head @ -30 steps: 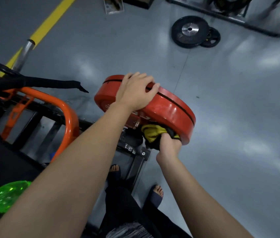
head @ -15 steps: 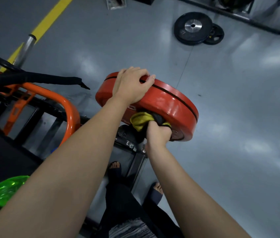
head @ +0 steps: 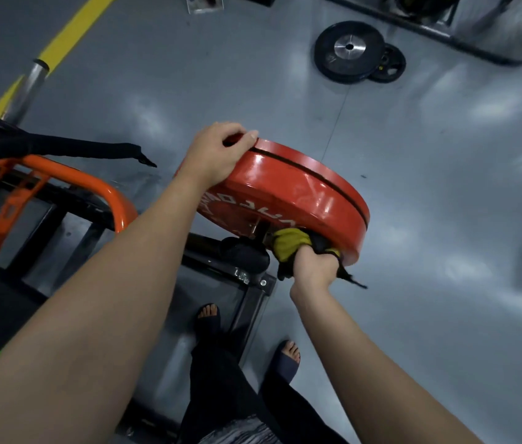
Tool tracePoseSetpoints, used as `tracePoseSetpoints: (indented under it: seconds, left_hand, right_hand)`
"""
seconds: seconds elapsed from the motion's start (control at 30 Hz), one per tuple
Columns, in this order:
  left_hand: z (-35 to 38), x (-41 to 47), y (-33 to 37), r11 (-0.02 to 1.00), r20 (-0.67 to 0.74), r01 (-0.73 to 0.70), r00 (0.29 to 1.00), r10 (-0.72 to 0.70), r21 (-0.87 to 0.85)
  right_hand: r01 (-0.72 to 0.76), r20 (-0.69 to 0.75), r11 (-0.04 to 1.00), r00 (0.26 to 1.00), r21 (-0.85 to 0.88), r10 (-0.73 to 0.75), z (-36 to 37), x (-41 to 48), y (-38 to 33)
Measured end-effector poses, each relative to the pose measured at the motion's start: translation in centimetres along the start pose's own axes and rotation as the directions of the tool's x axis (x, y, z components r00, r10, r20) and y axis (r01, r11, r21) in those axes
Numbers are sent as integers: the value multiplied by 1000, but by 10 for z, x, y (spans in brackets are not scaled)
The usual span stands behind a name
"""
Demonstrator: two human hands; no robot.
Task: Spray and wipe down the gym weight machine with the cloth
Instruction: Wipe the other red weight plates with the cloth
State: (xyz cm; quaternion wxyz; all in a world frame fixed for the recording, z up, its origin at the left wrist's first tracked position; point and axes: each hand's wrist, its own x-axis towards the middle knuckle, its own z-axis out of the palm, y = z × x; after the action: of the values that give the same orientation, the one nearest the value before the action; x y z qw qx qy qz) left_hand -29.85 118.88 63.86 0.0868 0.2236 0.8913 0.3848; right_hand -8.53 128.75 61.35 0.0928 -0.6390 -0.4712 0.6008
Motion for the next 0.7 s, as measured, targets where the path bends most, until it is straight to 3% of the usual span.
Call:
tracePoseSetpoints:
  seconds: [0.13,0.23,0.37,0.47,0.53,0.6,0.7]
  left_hand:
    - [-11,5,-30,987,41,48,998,-43,-155]
    - [-21,6,-47,988,31,108,994,-106,-112]
    - [-27,-2,-41,994,-184,100,979,-92,35]
    - [-7,-8,15,994,-199,-27,979,47,104]
    - [19,-14,57,984,-92,-88,990,103,157]
    - [46,-21,77,952,-10,-120,992,128,282]
    - [52,-23,74,886,-41,-106,989,139,452]
  right_hand:
    - [97,79,988,993,-119,-88,29,-21,-5]
    - [133,130,984,985,-120,-117,23,-19,-3]
    - [-72,-112,993,990,98,82,-22,19,1]
    - [-198,-80,956,972,216,219,-52,45,-4]
    - [-179,-46,978,982,106,185,-48,37,-5]
    - [-65,-45,996,997,-56,62,-26,16,-2]
    - [36,139,991,990,-127,-18,11,-20,-15]
